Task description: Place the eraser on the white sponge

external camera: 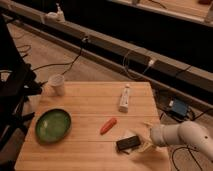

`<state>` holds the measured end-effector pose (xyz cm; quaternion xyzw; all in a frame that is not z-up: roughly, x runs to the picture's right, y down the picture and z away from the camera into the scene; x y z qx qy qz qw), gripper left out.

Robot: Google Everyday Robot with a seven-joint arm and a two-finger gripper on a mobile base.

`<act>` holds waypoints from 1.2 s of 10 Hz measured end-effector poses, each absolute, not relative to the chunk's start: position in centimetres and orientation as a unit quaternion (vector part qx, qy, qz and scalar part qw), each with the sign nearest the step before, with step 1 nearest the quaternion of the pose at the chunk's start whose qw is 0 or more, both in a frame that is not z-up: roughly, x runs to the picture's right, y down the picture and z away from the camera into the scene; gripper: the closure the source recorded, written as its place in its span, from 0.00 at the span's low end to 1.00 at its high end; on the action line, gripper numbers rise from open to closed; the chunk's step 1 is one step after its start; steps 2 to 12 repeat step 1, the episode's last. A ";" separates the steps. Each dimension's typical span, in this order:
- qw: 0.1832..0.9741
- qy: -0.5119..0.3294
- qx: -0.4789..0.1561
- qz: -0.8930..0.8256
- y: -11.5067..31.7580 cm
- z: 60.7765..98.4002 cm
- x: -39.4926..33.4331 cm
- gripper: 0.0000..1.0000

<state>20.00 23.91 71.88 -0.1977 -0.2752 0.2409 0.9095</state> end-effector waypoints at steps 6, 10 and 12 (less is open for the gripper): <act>0.910 -0.275 -0.194 0.241 23.8 71.7 20.1 0.20; 0.910 -0.275 -0.194 0.241 23.8 71.7 20.1 0.20; 0.910 -0.275 -0.194 0.241 23.8 71.7 20.1 0.20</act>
